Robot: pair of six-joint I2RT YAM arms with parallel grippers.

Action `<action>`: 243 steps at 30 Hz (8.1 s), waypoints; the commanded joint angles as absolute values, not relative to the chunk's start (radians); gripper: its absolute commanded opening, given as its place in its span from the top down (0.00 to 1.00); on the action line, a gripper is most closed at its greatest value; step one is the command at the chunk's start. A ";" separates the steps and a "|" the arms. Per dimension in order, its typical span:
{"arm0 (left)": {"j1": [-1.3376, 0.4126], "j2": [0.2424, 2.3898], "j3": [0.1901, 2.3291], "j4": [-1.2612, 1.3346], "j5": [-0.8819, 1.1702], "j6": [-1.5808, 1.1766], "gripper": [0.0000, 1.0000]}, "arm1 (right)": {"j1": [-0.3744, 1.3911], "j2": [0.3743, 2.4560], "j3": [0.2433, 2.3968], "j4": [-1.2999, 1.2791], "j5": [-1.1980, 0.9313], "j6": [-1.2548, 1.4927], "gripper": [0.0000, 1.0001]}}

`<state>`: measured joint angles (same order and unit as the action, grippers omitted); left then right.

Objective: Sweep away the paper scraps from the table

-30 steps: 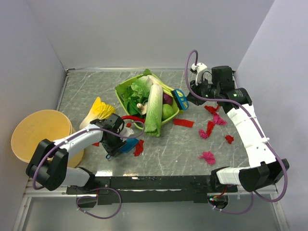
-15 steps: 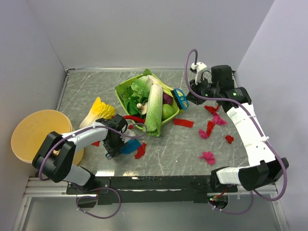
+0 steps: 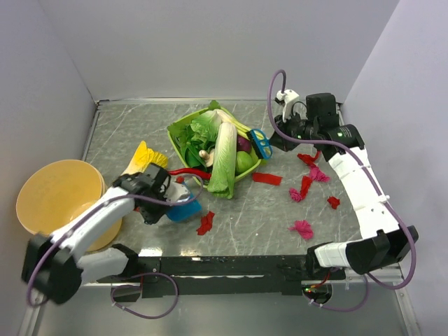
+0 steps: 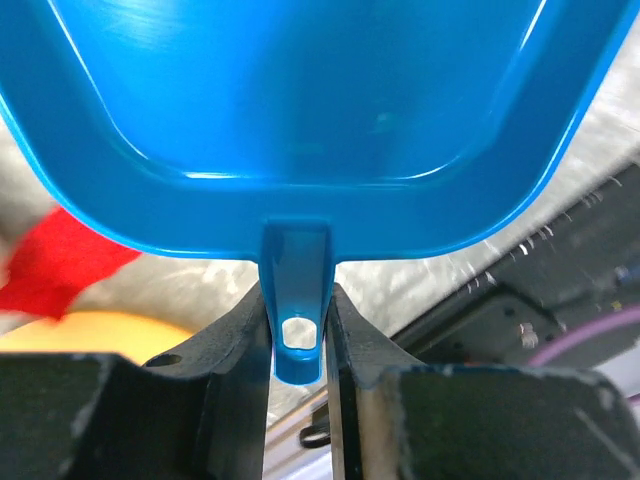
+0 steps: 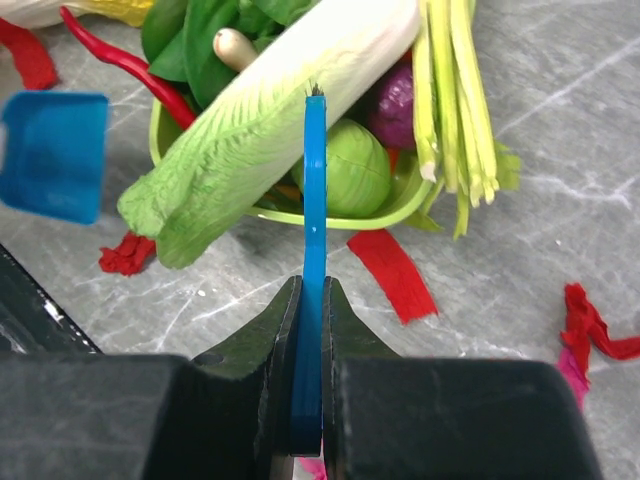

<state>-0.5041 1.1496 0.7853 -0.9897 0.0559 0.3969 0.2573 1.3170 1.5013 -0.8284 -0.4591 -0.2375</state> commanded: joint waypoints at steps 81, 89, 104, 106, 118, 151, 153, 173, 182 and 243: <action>0.167 0.799 1.391 -0.712 0.367 -0.025 0.99 | 0.989 1.947 1.593 -0.349 -0.509 -0.342 1.00; 0.164 0.762 1.315 -0.669 0.443 -0.026 0.99 | 0.911 1.602 1.402 -0.627 -0.609 -0.522 1.00; 0.167 0.819 1.350 -0.653 0.434 -0.020 0.99 | 0.936 1.868 1.554 -0.293 -0.551 -0.129 1.00; 0.166 0.822 1.348 -0.650 0.440 -0.017 0.99 | 0.936 1.870 1.552 -0.317 -0.555 -0.141 1.00; 0.163 0.879 1.299 -0.646 0.590 0.106 0.99 | 0.830 1.490 1.149 -0.652 -0.491 -0.403 1.00; -0.738 1.100 1.118 -1.344 0.286 0.944 0.99 | 0.391 1.020 1.149 -0.957 -0.197 -0.169 1.00; -0.814 1.127 1.065 -1.325 0.246 0.922 0.99 | 0.388 1.026 1.158 -0.962 -0.154 -0.163 1.00; -0.994 1.623 1.045 -0.896 0.043 0.574 0.90 | 0.371 1.020 1.134 -1.020 -0.120 -0.193 1.00; -0.982 1.575 0.973 -0.732 0.118 0.512 0.49 | 0.341 1.009 1.123 -1.029 -0.129 -0.193 1.00; -0.991 1.654 1.121 -0.890 0.048 0.390 0.99 | 0.219 1.293 1.011 -0.785 0.034 -0.364 1.00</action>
